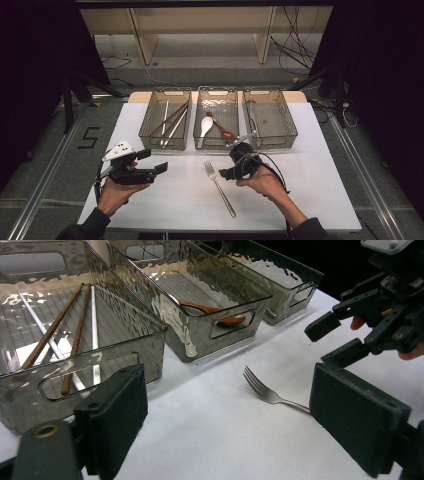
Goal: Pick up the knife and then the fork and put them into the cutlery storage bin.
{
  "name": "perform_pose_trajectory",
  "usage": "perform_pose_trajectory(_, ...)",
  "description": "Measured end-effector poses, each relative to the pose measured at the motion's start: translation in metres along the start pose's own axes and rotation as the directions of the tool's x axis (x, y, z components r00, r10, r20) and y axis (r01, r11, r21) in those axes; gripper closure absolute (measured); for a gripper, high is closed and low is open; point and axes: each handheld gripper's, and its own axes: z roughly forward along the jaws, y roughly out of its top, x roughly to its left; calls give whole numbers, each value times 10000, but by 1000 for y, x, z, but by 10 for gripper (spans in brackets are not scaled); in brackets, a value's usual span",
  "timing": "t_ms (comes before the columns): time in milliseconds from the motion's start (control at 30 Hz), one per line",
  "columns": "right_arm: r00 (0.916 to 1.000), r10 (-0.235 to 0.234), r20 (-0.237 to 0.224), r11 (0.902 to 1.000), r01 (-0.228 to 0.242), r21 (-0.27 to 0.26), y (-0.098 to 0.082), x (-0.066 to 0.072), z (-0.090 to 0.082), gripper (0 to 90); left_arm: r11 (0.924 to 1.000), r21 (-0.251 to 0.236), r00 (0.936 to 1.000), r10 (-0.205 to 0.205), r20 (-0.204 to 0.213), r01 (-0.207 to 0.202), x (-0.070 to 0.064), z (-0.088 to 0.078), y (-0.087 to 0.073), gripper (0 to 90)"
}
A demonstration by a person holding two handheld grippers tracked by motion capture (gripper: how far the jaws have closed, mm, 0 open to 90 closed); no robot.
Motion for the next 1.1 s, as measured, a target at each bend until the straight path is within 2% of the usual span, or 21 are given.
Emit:
perform_pose_trajectory(300, 9995, -291, -156, 9986, 298, 446, -1, 12, 11, 331, 10000, 22, 10000, 58, 7, -58, -1, 0, 0, 151)
perform_pose_trajectory(1100, 9963, -811, -299, 9884, 842, 1267, -6, 25, 29, 350, 10000, 13, 10000, 60, -4, -60, -1, 0, 1, 150)
